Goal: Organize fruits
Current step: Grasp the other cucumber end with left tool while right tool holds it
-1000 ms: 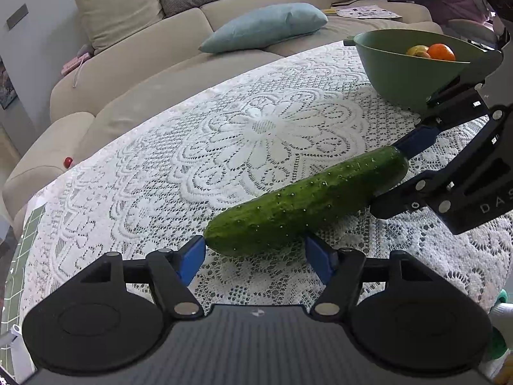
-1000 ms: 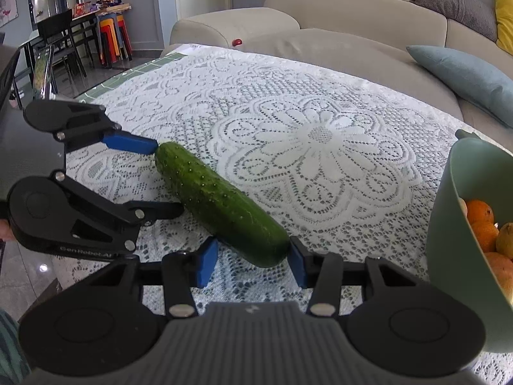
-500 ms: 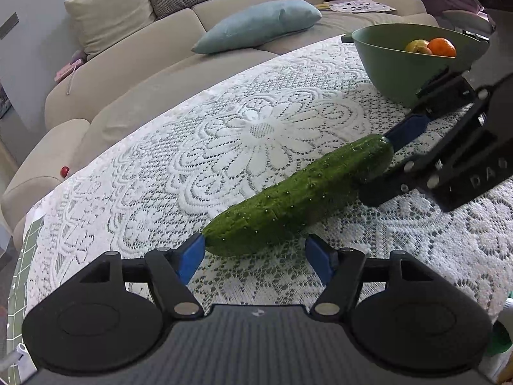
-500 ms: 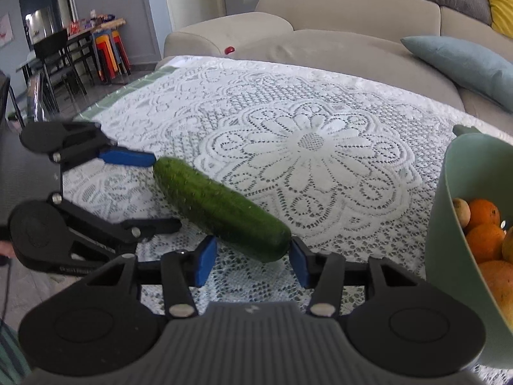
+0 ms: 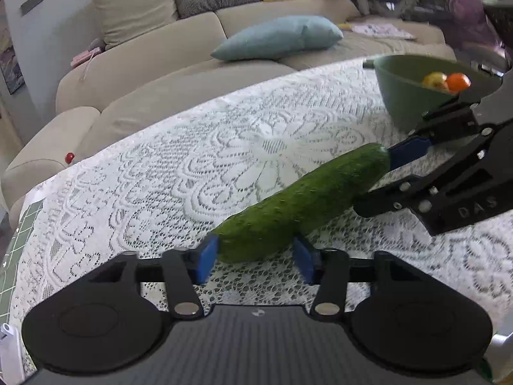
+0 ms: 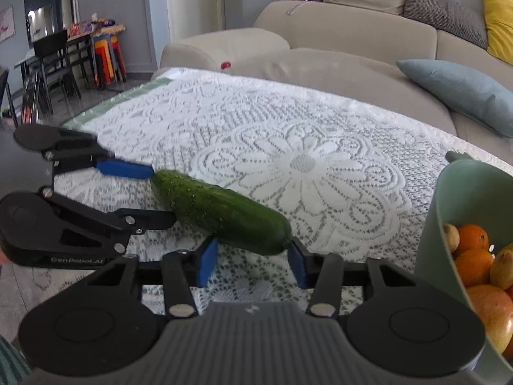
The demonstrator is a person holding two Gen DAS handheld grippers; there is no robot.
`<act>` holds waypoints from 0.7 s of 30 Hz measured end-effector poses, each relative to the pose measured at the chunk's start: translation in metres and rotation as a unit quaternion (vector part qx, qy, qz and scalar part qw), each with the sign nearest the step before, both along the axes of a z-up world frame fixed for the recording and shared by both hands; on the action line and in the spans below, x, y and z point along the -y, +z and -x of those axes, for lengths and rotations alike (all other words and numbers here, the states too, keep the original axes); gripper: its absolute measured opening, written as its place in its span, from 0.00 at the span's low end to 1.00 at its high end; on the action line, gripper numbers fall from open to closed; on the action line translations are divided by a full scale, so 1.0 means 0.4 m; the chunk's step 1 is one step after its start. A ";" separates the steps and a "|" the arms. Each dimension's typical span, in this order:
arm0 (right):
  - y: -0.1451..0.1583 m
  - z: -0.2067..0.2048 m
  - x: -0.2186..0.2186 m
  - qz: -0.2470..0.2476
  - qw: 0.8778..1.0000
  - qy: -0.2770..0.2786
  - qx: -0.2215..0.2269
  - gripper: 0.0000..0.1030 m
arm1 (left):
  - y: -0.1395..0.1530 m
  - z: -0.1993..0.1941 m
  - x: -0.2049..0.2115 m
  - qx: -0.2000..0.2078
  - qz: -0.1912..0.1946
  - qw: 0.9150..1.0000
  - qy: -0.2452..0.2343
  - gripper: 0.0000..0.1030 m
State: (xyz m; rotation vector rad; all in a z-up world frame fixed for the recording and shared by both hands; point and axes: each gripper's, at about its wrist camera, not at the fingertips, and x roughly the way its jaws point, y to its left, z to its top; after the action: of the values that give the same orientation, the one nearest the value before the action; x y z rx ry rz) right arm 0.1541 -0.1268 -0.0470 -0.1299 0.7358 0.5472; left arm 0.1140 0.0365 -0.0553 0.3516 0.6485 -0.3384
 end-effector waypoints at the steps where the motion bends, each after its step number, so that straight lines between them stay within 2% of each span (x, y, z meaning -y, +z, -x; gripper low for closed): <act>1: 0.003 -0.002 0.003 -0.005 1.000 0.000 -0.003 0.41 | 0.005 0.003 -0.001 0.000 0.012 1.000 -0.003 0.43; 3: 0.002 -0.006 0.004 -0.005 1.000 -0.002 -0.012 0.41 | 0.010 0.007 -0.002 -0.005 0.029 1.000 -0.012 0.41; 6: -0.016 -0.007 -0.005 0.013 1.000 -0.002 -0.020 0.40 | 0.005 0.012 0.013 0.006 -0.012 1.000 -0.016 0.40; 8: -0.021 -0.005 -0.009 0.024 1.000 0.000 -0.018 0.40 | -0.003 0.015 0.019 0.009 -0.039 0.999 -0.018 0.53; 9: -0.023 -0.004 -0.010 0.028 0.999 0.000 -0.015 0.40 | -0.008 0.018 0.021 0.017 -0.056 0.998 -0.013 0.63; 10: -0.025 -0.003 -0.010 0.033 0.999 -0.002 -0.011 0.40 | -0.012 0.019 0.019 0.022 -0.069 0.997 -0.012 0.68; 13: -0.028 -0.004 -0.010 0.045 0.999 -0.006 -0.002 0.41 | -0.028 0.013 0.006 0.012 -0.084 0.996 -0.011 0.73; 15: -0.025 -0.006 -0.010 0.046 0.999 -0.006 0.005 0.41 | -0.034 0.007 -0.003 0.013 -0.079 0.997 -0.013 0.77; 21: -0.026 -0.010 -0.013 0.055 0.998 -0.002 0.013 0.41 | -0.030 -0.031 -0.020 -0.003 -0.055 0.998 -0.029 0.79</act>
State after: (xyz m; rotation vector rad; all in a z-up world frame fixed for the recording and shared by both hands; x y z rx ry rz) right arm 0.1580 -0.1215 -0.0574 -0.2378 0.7407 0.4996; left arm 0.1264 0.0444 -0.0673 0.4749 0.6645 -0.3602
